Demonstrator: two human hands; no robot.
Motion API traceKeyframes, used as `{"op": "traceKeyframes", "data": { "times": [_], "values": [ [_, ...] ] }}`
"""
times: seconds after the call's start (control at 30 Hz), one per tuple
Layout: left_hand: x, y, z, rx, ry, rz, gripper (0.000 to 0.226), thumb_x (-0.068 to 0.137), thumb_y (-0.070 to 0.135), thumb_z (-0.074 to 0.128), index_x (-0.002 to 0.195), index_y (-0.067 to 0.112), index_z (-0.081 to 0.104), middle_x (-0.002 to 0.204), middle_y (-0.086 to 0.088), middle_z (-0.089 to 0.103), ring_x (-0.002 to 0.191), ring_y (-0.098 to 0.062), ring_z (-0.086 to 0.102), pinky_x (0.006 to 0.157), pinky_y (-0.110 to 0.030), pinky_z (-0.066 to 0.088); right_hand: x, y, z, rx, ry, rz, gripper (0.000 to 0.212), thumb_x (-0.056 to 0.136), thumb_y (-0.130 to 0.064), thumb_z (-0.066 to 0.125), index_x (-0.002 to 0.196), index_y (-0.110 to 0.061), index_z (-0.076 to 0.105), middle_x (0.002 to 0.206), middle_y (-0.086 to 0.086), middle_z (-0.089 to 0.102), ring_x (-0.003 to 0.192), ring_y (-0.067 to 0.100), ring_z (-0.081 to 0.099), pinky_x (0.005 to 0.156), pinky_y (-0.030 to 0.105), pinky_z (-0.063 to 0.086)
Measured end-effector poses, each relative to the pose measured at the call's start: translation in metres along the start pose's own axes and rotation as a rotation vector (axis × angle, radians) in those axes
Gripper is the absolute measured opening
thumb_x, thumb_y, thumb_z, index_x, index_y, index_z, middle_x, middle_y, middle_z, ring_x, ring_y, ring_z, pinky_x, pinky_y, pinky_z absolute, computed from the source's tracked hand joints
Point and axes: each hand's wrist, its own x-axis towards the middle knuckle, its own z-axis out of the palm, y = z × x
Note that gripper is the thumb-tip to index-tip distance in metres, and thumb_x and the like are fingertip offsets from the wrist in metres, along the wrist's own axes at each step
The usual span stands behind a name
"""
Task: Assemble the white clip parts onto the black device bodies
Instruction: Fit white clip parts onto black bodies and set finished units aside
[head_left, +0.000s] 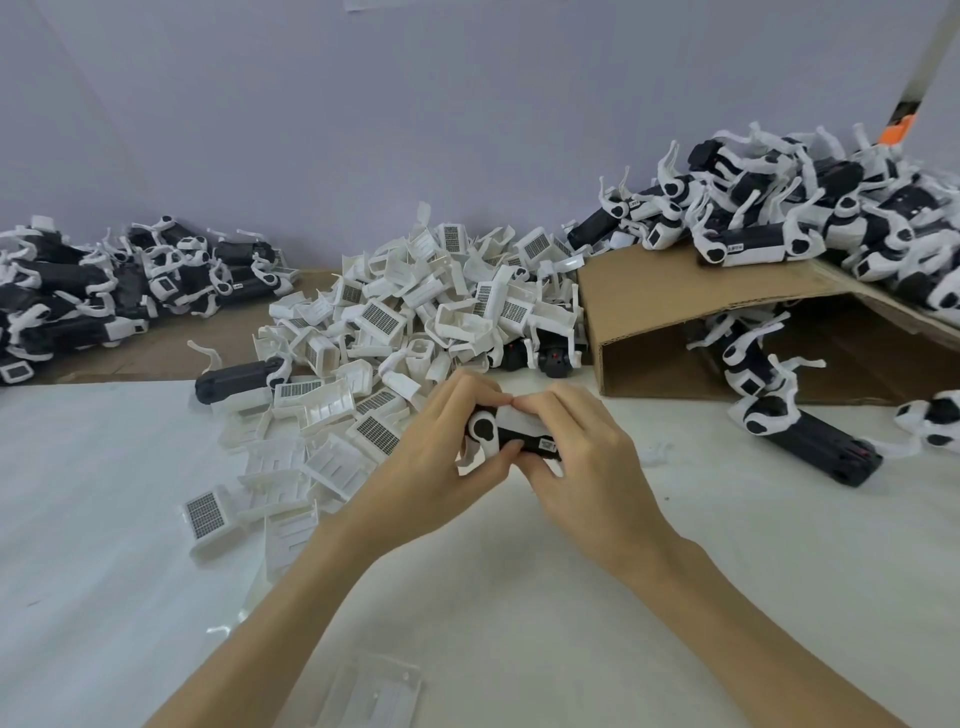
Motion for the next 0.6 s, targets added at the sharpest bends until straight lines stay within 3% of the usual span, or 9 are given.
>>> {"op": "traceKeyframes", "data": {
  "times": [0.2, 0.37, 0.47, 0.53, 0.6],
  "values": [
    [-0.001, -0.001, -0.001, 0.016, 0.109, -0.086, 0.033, 0.096, 0.030, 0.073, 0.123, 0.018, 0.058, 0.124, 0.013, 0.054, 0.107, -0.019, 0.061, 0.084, -0.034, 0.053, 0.002, 0.007, 0.000, 0.044, -0.017, 0.041, 0.053, 0.083, -0.016, 0.087, 0.131, -0.011, 0.066, 0.125, 0.000, 0.064, 0.115, 0.023, 0.062, 0.099, 0.037, 0.053],
    [0.000, -0.001, -0.003, 0.011, 0.117, -0.114, 0.032, 0.094, 0.018, 0.079, 0.120, 0.011, 0.062, 0.119, 0.004, 0.057, 0.100, -0.018, 0.061, 0.081, -0.031, 0.052, 0.004, 0.009, -0.003, -0.024, 0.024, 0.009, 0.041, 0.081, -0.021, 0.088, 0.118, -0.012, 0.073, 0.106, -0.003, 0.067, 0.098, 0.019, 0.060, 0.085, 0.024, 0.048],
    [0.001, 0.000, -0.005, 0.034, 0.104, -0.065, 0.030, 0.094, 0.014, 0.078, 0.119, 0.009, 0.062, 0.121, 0.002, 0.056, 0.111, -0.015, 0.059, 0.088, -0.024, 0.049, 0.007, 0.009, -0.005, -0.002, -0.036, 0.029, 0.037, 0.083, -0.021, 0.087, 0.115, -0.011, 0.071, 0.107, -0.002, 0.065, 0.099, 0.018, 0.059, 0.086, 0.032, 0.054],
    [0.001, 0.001, -0.006, 0.036, 0.054, -0.031, 0.030, 0.094, 0.012, 0.078, 0.119, 0.008, 0.061, 0.128, 0.001, 0.053, 0.119, -0.017, 0.057, 0.094, -0.022, 0.047, 0.006, 0.014, -0.011, 0.227, -0.147, 0.127, 0.034, 0.090, -0.021, 0.081, 0.118, -0.016, 0.064, 0.116, -0.004, 0.061, 0.110, 0.017, 0.059, 0.092, 0.037, 0.052],
    [0.000, 0.001, -0.008, 0.050, 0.010, 0.017, 0.030, 0.094, 0.010, 0.078, 0.119, 0.009, 0.062, 0.139, -0.001, 0.048, 0.133, -0.018, 0.052, 0.104, -0.021, 0.043, 0.006, 0.016, -0.021, 0.604, -0.330, 0.338, 0.034, 0.099, -0.032, 0.066, 0.132, -0.028, 0.057, 0.131, -0.013, 0.059, 0.129, 0.008, 0.053, 0.106, 0.029, 0.045]
  ]
}}
